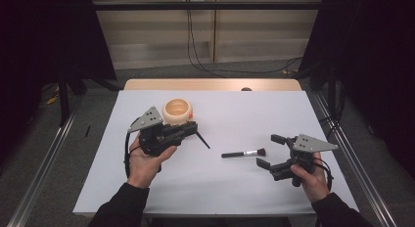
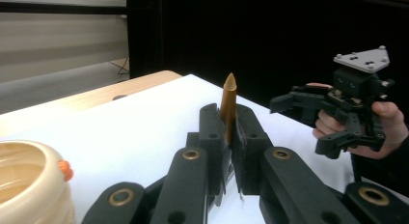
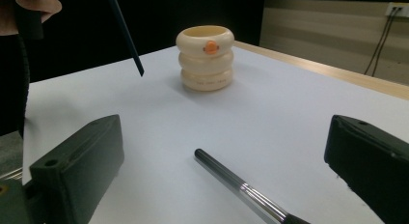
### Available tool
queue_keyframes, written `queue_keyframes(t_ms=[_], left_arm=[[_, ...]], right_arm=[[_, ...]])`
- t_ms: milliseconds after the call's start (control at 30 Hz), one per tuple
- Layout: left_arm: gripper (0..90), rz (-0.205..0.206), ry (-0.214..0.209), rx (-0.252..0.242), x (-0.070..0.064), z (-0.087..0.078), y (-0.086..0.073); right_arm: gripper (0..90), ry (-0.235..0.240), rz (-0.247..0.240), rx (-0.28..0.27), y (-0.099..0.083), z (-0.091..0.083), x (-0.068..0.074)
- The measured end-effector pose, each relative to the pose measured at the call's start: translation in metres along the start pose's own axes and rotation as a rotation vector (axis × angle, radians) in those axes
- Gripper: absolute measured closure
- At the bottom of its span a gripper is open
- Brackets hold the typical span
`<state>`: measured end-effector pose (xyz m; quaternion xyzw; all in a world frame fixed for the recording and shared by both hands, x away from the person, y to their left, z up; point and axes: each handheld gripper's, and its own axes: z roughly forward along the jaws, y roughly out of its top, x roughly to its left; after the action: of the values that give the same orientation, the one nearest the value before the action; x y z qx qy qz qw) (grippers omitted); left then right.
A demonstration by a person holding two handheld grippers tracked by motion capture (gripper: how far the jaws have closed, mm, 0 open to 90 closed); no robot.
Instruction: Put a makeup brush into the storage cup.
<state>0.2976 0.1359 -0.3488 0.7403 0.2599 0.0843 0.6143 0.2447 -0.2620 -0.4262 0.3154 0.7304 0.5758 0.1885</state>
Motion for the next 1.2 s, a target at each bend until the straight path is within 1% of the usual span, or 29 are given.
queue_keyframes(t_ms=[100,200,233,300,333,367,400,433,467,500,533,567,600,633,667,700,733,767,800,833,867,900,933,967,1000,1033,1067,1167,1200], left_arm=[[84.4,-0.003,0.020,0.005,0.004,-0.002,0.000],[84.4,-0.005,0.020,-0.002,0.009,-0.003,0.000],[84.4,0.001,0.034,0.013,0.010,-0.004,0.001],[84.4,0.005,0.039,0.013,0.013,-0.004,0.001],[84.4,-0.001,0.056,0.011,0.014,-0.005,0.002],[84.4,0.000,0.055,0.007,0.016,-0.006,0.003],[84.4,-0.007,0.049,-0.002,0.017,-0.006,0.003],[84.4,0.001,0.075,0.013,0.017,-0.007,0.005],[84.4,-0.005,0.058,-0.004,0.019,-0.007,0.005],[84.4,0.005,0.086,0.011,0.019,-0.008,0.006],[84.4,0.004,0.095,0.012,0.020,-0.007,0.006],[84.4,0.010,0.077,0.010,0.021,-0.007,0.006],[84.3,0.009,0.099,0.016,0.021,-0.008,0.007],[84.4,0.016,0.088,0.014,0.022,-0.008,0.008],[84.4,0.016,0.103,0.010,0.022,-0.009,0.009],[84.4,0.024,0.094,0.008,0.023,-0.010,0.010],[84.3,0.025,0.095,0.002,0.025,-0.011,0.011],[84.4,0.026,0.117,0.011,0.024,-0.011,0.012],[84.4,0.029,0.108,0.004,0.026,-0.011,0.013],[84.3,0.029,0.124,0.012,0.026,-0.012,0.015],[84.4,0.031,0.124,0.011,0.028,-0.012,0.017],[84.4,0.032,0.117,0.005,0.029,-0.012,0.018],[84.4,0.030,0.120,0.001,0.030,-0.012,0.020],[84.4,0.032,0.125,0.003,0.029,-0.013,0.022],[84.4,0.040,0.139,0.010,0.027,-0.013,0.024],[84.4,0.054,0.123,0.006,0.026,-0.013,0.025],[84.4,0.057,0.131,0.009,0.024,-0.013,0.027],[84.4,0.068,0.131,0.006,0.026,-0.012,0.033],[84.4,0.070,0.142,0.009,0.027,-0.011,0.035]], right_arm=[[0.1,-0.032,-0.003,-0.006,-0.002,-0.006,-0.001],[0.1,-0.047,0.013,0.002,-0.006,-0.013,-0.003],[0.1,-0.051,0.012,0.008,-0.008,-0.016,-0.004],[0.2,-0.068,0.013,0.010,-0.011,-0.020,-0.005],[0.3,-0.076,0.011,0.011,-0.012,-0.022,-0.005],[0.6,-0.084,0.006,0.017,-0.013,-0.024,-0.006],[0.8,-0.104,0.013,0.019,-0.014,-0.026,-0.006],[0.8,-0.101,0.020,0.015,-0.014,-0.028,-0.006],[0.8,-0.109,0.022,0.007,-0.015,-0.030,-0.006],[0.8,-0.117,0.020,0.014,-0.015,-0.033,-0.005],[0.8,-0.130,0.019,0.010,-0.016,-0.034,-0.005],[0.8,-0.120,0.023,0.008,-0.017,-0.036,-0.005],[0.8,-0.125,0.033,0.007,-0.018,-0.037,-0.004],[0.8,-0.133,0.033,0.013,-0.018,-0.038,-0.004],[0.8,-0.126,0.029,0.020,-0.020,-0.039,-0.004],[0.9,-0.138,0.024,0.035,-0.021,-0.040,-0.004],[1.1,-0.150,0.028,0.037,-0.021,-0.040,-0.004],[1.1,-0.151,0.039,0.036,-0.021,-0.041,-0.004],[1.1,-0.154,0.038,0.034,-0.021,-0.042,-0.004],[1.1,-0.159,0.034,0.036,-0.021,-0.042,-0.004],[1.0,-0.162,0.030,0.032,-0.022,-0.043,-0.005],[1.0,-0.162,0.033,0.028,-0.022,-0.043,-0.005],[0.8,-0.158,0.030,0.033,-0.022,-0.043,-0.006],[0.8,-0.165,0.037,0.031,-0.023,-0.042,-0.005],[0.7,-0.153,0.039,0.027,-0.023,-0.042,-0.005],[0.6,-0.149,0.034,0.030,-0.024,-0.042,-0.006],[0.6,-0.154,0.030,0.032,-0.024,-0.042,-0.006],[0.5,-0.159,0.034,0.025,-0.024,-0.041,-0.005],[0.4,-0.157,0.032,0.023,-0.024,-0.041,-0.005]])
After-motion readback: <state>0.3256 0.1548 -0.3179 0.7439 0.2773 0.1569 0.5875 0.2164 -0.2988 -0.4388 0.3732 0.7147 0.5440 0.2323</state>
